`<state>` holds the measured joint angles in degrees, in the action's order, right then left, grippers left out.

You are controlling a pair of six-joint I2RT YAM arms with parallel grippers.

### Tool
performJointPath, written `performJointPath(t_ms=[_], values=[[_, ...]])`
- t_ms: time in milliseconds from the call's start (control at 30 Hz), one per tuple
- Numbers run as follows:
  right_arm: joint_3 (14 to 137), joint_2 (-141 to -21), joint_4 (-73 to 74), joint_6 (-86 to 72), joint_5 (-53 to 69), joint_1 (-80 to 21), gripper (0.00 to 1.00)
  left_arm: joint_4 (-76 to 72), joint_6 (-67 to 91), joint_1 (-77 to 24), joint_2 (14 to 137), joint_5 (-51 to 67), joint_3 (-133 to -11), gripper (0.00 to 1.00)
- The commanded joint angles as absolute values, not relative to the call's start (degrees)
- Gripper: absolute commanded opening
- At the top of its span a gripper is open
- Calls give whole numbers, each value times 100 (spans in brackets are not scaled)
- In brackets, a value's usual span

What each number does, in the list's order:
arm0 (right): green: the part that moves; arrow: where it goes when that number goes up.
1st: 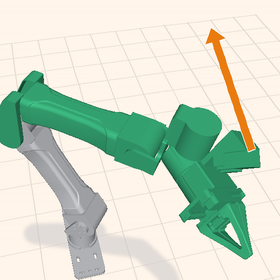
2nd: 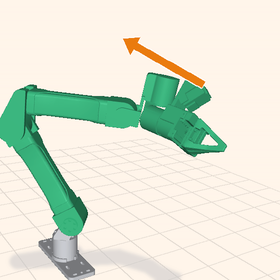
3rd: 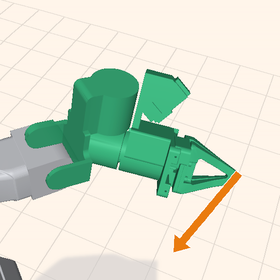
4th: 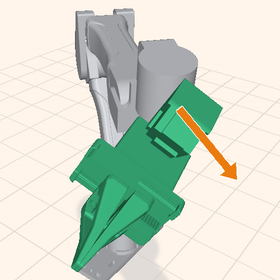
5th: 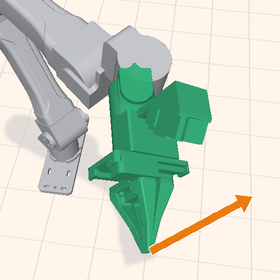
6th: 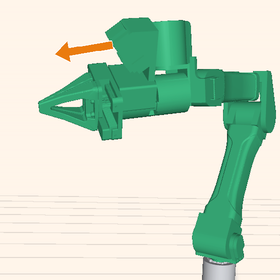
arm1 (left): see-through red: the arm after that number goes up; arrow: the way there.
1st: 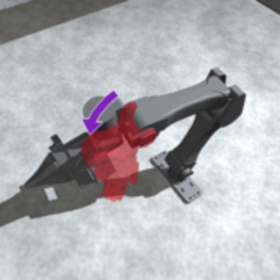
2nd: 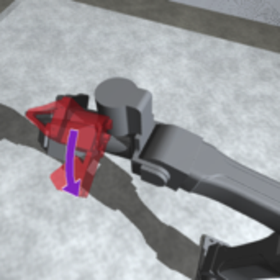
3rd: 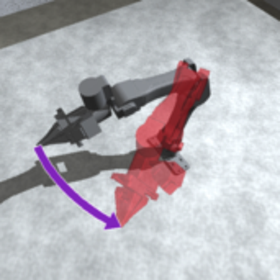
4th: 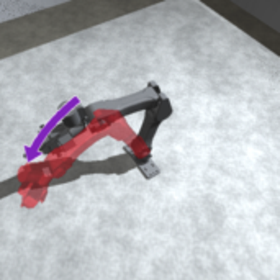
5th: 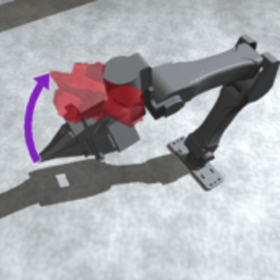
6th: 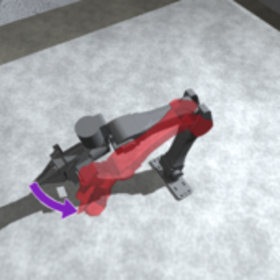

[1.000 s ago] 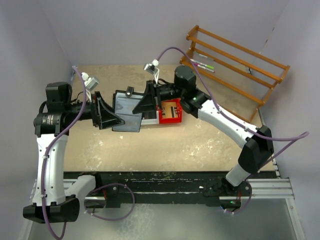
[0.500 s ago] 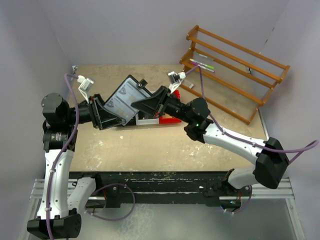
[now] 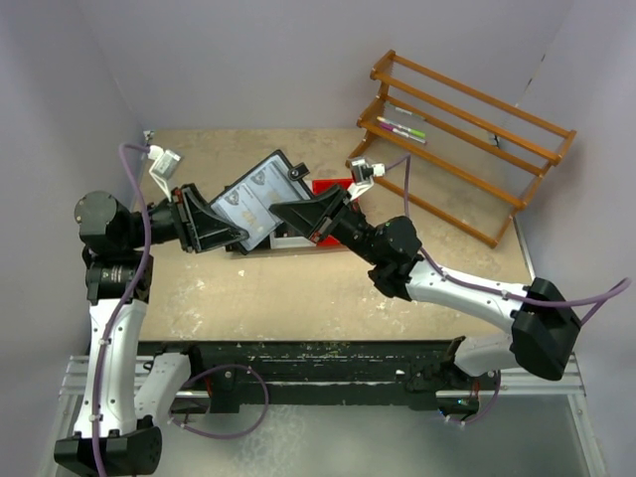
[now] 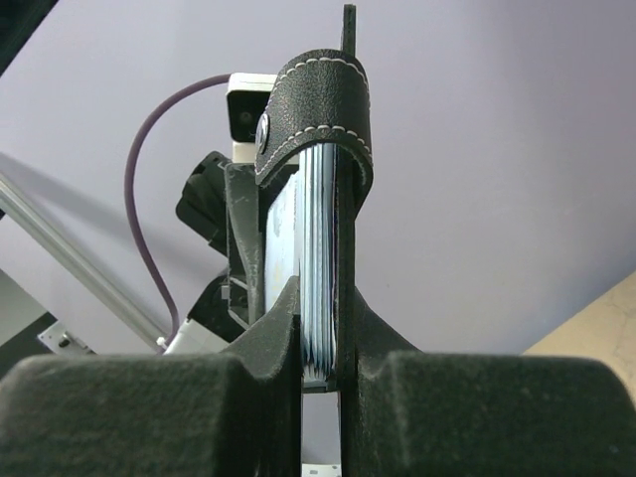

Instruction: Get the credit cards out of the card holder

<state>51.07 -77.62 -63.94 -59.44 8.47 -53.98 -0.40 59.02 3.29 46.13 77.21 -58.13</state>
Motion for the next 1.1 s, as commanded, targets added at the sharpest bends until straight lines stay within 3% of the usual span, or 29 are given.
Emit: performJointPath(t_ms=[0, 133, 400, 600, 667, 767, 833, 900, 1067], values=[[5052, -7666, -7269, -6034, 650, -5457, 0, -87, 5839, 318, 4710, 7494, -5781, 33], [4838, -7616, -7578, -6245, 633, -5457, 0, 166, 5572, 321, 4739, 7355, -5746, 40], [4713, -7682, -7822, -6485, 652, -5458, 0, -863, 6387, 319, 4719, 7507, -5483, 44], [4698, -7794, -7796, -6627, 703, -5456, 0, -1028, 6476, 317, 4702, 7584, -5419, 21], [4701, -7791, -7504, -6785, 904, -5431, 11, -947, 6384, 317, 4730, 7630, -5476, 15], [4753, -7634, -6511, -6926, 1095, -5092, 43, 76, 5563, 316, 4825, 7668, -5841, 11], [4892, -7516, -5593, -6934, 1469, -4685, 53, 1257, 4485, 319, 4939, 7601, -6247, 9], [5044, -7373, -4794, -6741, 1935, -4235, 59, 2423, 3398, 319, 5123, 7405, -6645, 4], [5959, -7019, -1873, -5387, 1751, -3844, 60, 4952, 1002, 320, 5678, 6660, -7461, 3]])
